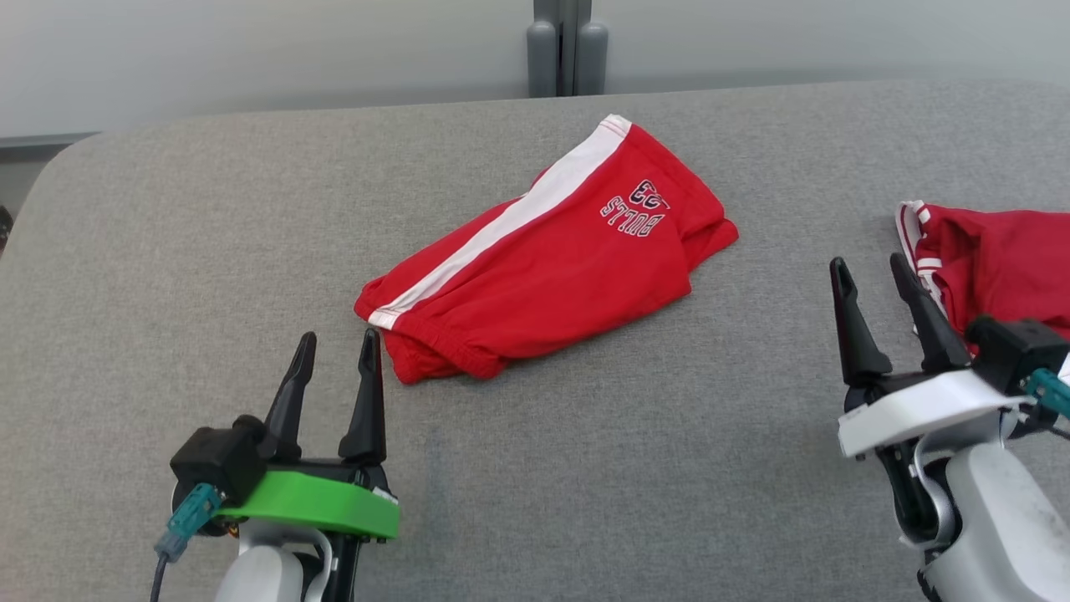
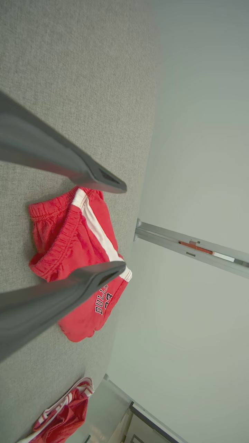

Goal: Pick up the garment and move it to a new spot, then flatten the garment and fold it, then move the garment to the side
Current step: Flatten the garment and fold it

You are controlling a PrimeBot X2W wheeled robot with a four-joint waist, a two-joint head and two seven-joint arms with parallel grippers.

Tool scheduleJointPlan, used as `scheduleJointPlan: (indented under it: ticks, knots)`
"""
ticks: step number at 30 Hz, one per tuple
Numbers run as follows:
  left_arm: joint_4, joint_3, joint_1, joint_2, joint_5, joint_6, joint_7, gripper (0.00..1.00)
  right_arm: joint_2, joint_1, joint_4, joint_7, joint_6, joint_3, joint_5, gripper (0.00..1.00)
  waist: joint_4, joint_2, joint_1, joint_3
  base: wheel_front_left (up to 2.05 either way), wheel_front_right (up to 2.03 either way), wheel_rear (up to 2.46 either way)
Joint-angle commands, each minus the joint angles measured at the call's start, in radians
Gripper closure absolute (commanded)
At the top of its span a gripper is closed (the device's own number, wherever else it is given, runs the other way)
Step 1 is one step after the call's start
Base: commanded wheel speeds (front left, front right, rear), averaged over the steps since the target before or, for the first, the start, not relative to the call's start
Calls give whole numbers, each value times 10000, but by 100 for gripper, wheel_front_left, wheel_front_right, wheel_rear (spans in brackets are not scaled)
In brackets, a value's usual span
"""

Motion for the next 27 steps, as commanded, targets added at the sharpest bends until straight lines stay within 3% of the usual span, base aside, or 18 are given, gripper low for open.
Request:
scheduleJointPlan:
  ticks: [1,7,16,21,27]
  knots:
    - [-125,-12,285,19,-129,-40,0,0,234,365,-201,-23,-2,-196,-226,0,-230,-1,0,-236,0,0,0]
    - [-194,-85,662,18,-224,-69,0,0,785,1033,-527,-22,-2,-553,-702,0,-306,-1,0,-380,0,0,0]
    - [-124,-119,464,17,-191,-22,0,0,893,1121,-444,-23,-2,-601,-763,0,-94,-1,0,-203,0,0,0]
    - [-66,-307,264,15,-305,4,0,0,1031,634,-13,385,-2,-619,73,0,233,-1,0,187,0,0,0]
    - [-45,-648,-110,15,-539,104,0,0,1340,-330,514,1673,-1,-1066,1997,0,956,-1,0,928,0,0,0]
